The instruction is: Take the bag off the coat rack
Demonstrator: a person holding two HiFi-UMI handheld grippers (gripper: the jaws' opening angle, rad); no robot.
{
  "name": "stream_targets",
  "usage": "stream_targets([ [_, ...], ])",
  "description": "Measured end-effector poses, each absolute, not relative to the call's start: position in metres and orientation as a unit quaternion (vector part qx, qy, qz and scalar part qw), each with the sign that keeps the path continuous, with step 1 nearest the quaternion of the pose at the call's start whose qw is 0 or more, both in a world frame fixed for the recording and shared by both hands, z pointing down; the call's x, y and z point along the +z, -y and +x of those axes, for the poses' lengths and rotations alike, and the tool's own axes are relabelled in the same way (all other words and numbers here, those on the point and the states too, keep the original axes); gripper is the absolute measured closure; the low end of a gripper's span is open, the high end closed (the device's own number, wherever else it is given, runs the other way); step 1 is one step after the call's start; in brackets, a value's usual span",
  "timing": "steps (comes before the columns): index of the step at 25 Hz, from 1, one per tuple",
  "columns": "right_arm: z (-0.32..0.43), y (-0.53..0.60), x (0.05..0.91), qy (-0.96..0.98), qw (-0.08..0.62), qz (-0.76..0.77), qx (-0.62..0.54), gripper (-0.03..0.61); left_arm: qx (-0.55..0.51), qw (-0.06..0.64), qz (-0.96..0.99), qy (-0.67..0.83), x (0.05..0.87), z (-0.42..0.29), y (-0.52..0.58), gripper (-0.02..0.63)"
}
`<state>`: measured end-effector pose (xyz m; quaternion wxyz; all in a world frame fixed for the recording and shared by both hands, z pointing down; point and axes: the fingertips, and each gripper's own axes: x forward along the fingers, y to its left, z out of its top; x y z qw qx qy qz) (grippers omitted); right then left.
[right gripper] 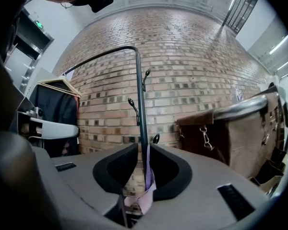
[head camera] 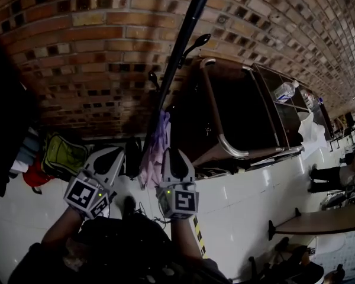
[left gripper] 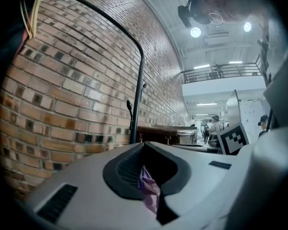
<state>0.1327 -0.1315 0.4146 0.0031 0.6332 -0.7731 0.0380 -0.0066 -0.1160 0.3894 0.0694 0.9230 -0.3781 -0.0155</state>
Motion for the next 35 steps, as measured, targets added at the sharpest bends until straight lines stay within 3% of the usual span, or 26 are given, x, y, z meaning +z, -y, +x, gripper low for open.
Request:
stream_targets([
  [6,0.129,0.169,0.440,0.796,0.027,0.602,0.056,0.437,-0.006,0.069,0.919,0.389,0.404,0.005,0.141,0.580],
  [17,0.125,0.224,0.474,0.810,0.069,0.578,0.066,0.370,-0.014,0.063,0.913,0.402,0.406,0.020,0.182,0.580],
  [26,0.114,0.261,0.511,0.795,0.113,0.594,0.056,0.367,-0.010,0.072,0.916,0.394,0.413,0.017,0.211,0.580],
  [35,0.124,0.276,0.523,0.780,0.105,0.611,0.085,0.379,-0.005,0.093,0.920,0.381,0.424,0.017,0.241,0.580],
])
